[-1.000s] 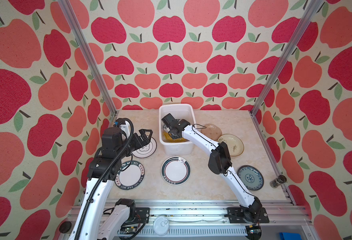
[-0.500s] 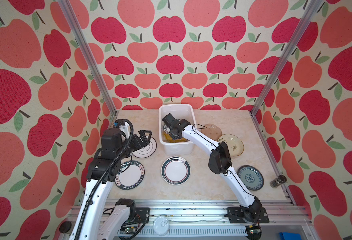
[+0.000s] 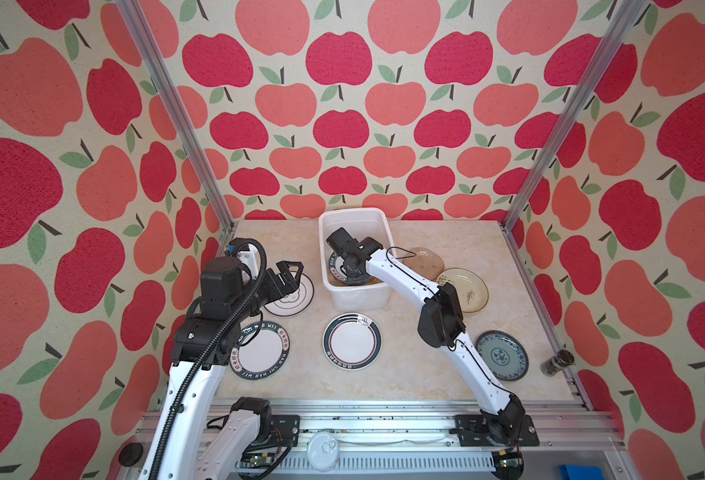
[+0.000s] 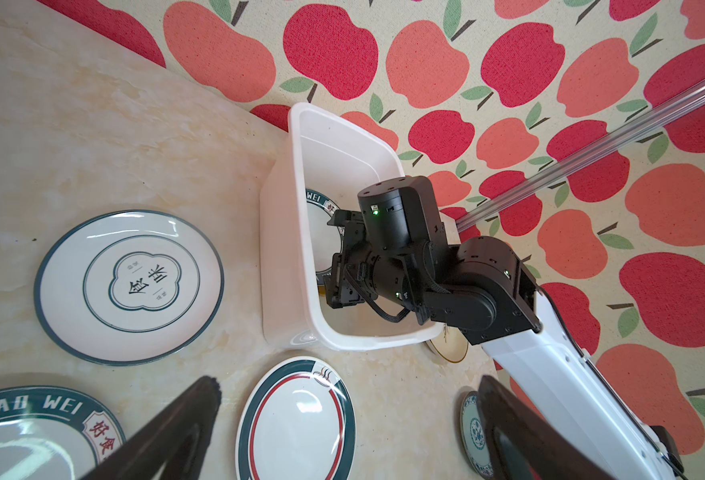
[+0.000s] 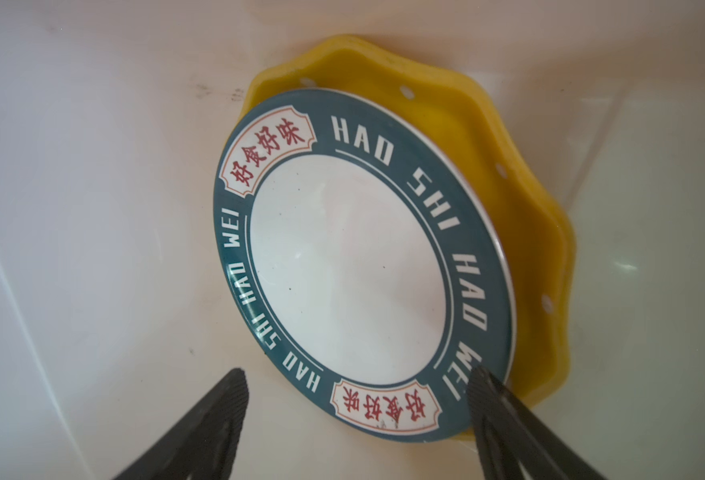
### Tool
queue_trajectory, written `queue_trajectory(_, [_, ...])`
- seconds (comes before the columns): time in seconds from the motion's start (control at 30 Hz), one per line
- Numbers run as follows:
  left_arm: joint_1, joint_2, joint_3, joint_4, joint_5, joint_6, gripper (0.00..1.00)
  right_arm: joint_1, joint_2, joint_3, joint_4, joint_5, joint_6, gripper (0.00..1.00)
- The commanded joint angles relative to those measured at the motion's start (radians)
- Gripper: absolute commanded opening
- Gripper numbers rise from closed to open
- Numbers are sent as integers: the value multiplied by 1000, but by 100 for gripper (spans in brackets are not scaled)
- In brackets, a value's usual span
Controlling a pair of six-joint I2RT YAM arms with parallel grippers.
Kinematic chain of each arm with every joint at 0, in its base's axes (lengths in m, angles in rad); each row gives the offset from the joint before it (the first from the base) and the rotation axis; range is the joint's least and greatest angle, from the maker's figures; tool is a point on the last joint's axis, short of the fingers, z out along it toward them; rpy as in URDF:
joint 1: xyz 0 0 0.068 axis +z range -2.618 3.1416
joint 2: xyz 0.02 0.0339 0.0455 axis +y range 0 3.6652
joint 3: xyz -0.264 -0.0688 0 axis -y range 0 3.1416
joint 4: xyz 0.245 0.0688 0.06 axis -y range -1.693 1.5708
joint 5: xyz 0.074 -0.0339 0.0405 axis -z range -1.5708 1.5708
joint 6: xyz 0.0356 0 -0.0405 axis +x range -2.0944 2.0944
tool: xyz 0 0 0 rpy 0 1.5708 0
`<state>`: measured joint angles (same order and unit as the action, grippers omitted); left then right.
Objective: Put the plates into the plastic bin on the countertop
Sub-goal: 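Open the right gripper and raise it out of the bin, then move both grippers to the red-and-green-rimmed plate on the table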
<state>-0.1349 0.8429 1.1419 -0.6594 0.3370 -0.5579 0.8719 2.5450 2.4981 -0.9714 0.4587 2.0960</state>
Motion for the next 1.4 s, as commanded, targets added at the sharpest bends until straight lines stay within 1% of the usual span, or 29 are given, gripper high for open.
queue_trajectory(0.0, [-1, -19, 28, -25, -16, 20, 99, -16, -17, 3, -46, 0, 477, 87])
queue_trajectory(0.13, [0, -19, 33, -29, -19, 29, 99, -20, -15, 27, 60, 9, 411, 87])
queue_trajectory(0.27, [-1, -12, 36, -28, -12, 26, 99, -27, -10, 110, 69, 26, 313, 87])
queue_trajectory(0.43, [-4, -10, 38, -38, -14, 24, 99, -25, -76, 90, 96, 49, 202, 87])
queue_trajectory(0.53, [-3, -28, 26, -48, -22, 13, 99, -22, -135, 57, 140, 52, 60, 86])
queue_trajectory(0.63, [0, -56, -7, -68, -18, 8, 99, -20, -175, 61, 210, 14, -183, 83])
queue_trajectory(0.73, [0, -55, -8, -143, -4, 31, 99, -15, -214, 79, 235, -85, -442, 83])
queue_trajectory(0.77, [-3, -52, -5, -163, -3, 42, 99, -13, -228, 77, 219, -120, -490, 83])
queue_trajectory(0.87, [-14, -36, -3, -196, 1, 73, 99, -3, -299, 26, 210, -217, -688, 82])
queue_trajectory(0.93, [-15, -18, -8, -192, 34, 71, 99, 2, -371, -27, 210, -252, -837, 82])
queue_trajectory(1.0, [-15, 18, -6, -187, 102, 59, 99, 5, -449, -72, 190, -269, -950, 82])
queue_trajectory(1.03, [-16, 41, -1, -196, 127, 49, 99, 4, -492, -97, 194, -281, -1026, 82])
queue_trajectory(1.1, [-26, 68, -3, -199, 154, 34, 99, 2, -568, -138, 176, -312, -1125, 82])
queue_trajectory(1.13, [-38, 74, -4, -199, 146, 32, 99, -3, -605, -152, 165, -345, -1182, 82])
queue_trajectory(1.27, [-78, 99, 4, -224, 127, 59, 99, -19, -735, -200, 13, -459, -1354, 82])
queue_trajectory(1.37, [-119, 134, 20, -281, 124, 88, 99, -25, -877, -366, -20, -536, -1441, 82])
